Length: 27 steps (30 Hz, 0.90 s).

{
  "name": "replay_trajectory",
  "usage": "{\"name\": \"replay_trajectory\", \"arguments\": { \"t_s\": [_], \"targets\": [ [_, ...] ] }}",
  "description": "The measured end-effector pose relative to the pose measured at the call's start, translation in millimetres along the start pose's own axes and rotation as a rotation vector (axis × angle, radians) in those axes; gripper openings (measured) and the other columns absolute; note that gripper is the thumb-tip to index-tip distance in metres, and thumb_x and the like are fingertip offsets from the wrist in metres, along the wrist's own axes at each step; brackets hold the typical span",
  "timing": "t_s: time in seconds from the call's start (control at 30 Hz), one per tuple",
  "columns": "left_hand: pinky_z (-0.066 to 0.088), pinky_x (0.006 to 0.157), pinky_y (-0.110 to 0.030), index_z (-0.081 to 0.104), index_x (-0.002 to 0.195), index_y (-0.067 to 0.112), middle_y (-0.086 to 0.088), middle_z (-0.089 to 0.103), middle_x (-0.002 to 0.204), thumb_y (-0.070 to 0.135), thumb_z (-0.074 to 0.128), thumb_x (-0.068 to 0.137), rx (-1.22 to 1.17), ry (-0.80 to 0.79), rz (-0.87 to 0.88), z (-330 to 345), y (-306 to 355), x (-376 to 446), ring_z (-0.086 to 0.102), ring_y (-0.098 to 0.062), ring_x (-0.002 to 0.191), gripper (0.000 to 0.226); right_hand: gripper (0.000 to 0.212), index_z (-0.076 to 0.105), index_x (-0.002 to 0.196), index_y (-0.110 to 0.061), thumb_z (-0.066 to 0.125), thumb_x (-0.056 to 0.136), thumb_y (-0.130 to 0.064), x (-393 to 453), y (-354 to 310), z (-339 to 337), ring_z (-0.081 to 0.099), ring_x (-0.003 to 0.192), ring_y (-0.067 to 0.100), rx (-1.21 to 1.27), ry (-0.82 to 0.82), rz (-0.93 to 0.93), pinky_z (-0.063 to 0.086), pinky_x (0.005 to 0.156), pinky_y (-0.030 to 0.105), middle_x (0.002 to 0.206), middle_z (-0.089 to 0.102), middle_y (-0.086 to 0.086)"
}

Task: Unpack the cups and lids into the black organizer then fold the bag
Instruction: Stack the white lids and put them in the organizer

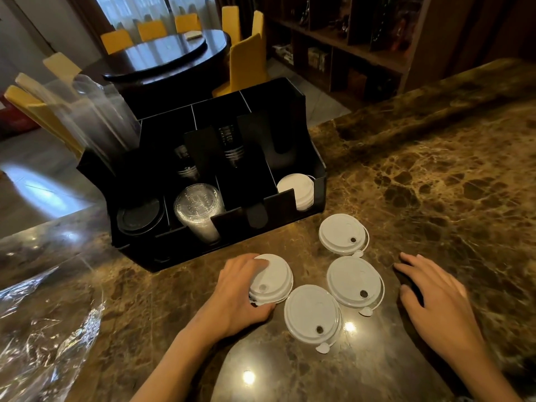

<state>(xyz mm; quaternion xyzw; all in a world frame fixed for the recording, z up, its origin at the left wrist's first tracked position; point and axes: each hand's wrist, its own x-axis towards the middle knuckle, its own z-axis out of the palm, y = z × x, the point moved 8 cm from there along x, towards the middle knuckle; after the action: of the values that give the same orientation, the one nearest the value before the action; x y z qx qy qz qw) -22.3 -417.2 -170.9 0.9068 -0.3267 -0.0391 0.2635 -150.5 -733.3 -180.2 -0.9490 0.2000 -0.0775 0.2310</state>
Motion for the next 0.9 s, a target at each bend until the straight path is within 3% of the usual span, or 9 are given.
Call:
{"name": "replay_trajectory", "arguments": {
  "t_s": [0.2,0.33,0.47,0.57,0.67,0.77,0.9],
  "targets": [
    [0.041,0.098,-0.035,0.047,0.133,0.025,0.010,0.040,0.126,0.033,0.085,0.070,-0.054,0.109,-0.232,-13.6,-9.5,1.3,0.033,-0.013,0.119,0.074,0.038,0.064,0.130,-0.021,0.061,0.093,-0.014,-0.4,0.4,0.2,0.036,0.142,0.016,-0.004,0.015,-0.026,0.023,0.115,0.043,0.147,0.053,-0.005],
    [0.041,0.089,-0.027,0.037,0.129,0.046,0.017,0.039,0.125,0.049,0.080,0.065,-0.230,0.203,-0.345,-19.5,14.8,-14.1,0.038,-0.011,0.120,0.077,0.038,0.064,0.130,-0.022,0.062,0.093,-0.015,0.2,1.0,1.0,0.037,0.142,0.016,-0.010,0.019,-0.025,0.022,0.115,0.042,0.147,0.053,-0.004],
    [0.042,0.089,-0.026,0.021,0.119,0.070,0.032,0.030,0.120,0.059,0.072,0.060,-0.314,0.143,-0.327,18.1,71.5,-36.7,0.036,-0.002,0.116,0.078,0.038,0.064,0.129,-0.020,0.062,0.092,-0.013,0.5,1.1,0.9,0.038,0.142,0.018,-0.004,0.019,-0.028,0.024,0.115,0.045,0.146,0.054,-0.002],
    [0.029,0.092,-0.026,0.015,0.125,0.066,0.018,0.026,0.117,0.062,0.060,0.061,-0.187,0.105,-0.347,42.2,92.6,-41.7,0.025,-0.007,0.115,0.079,0.038,0.064,0.130,-0.020,0.061,0.093,-0.014,0.5,0.1,0.3,0.038,0.142,0.018,-0.003,0.019,-0.030,0.023,0.115,0.044,0.147,0.053,-0.002],
    [0.021,0.093,-0.028,0.009,0.135,0.058,0.014,0.019,0.117,0.065,0.058,0.065,-0.067,0.107,-0.353,47.3,96.1,-43.0,0.019,-0.009,0.113,0.086,0.038,0.063,0.131,-0.021,0.060,0.094,-0.015,0.0,-0.3,0.3,0.036,0.142,0.017,-0.001,0.019,-0.037,0.022,0.115,0.043,0.147,0.053,-0.003],
    [0.024,0.103,-0.032,0.014,0.144,0.047,0.011,0.018,0.141,0.076,0.052,0.068,-0.014,0.105,-0.346,49.4,95.1,-45.1,0.016,-0.014,0.129,0.090,0.037,0.063,0.131,-0.021,0.059,0.094,-0.015,0.1,0.5,0.0,0.035,0.142,0.014,0.009,0.023,-0.040,0.020,0.115,0.041,0.147,0.052,-0.004],
    [0.015,0.116,-0.041,0.007,0.151,0.042,0.005,0.010,0.161,0.087,0.046,0.066,0.084,0.038,-0.317,58.3,97.7,-46.4,0.010,-0.021,0.145,0.104,0.037,0.064,0.129,-0.021,0.059,0.093,-0.015,-0.2,0.9,0.3,0.035,0.141,0.014,0.014,0.034,-0.047,0.021,0.114,0.040,0.146,0.053,-0.003]
  ]
}}
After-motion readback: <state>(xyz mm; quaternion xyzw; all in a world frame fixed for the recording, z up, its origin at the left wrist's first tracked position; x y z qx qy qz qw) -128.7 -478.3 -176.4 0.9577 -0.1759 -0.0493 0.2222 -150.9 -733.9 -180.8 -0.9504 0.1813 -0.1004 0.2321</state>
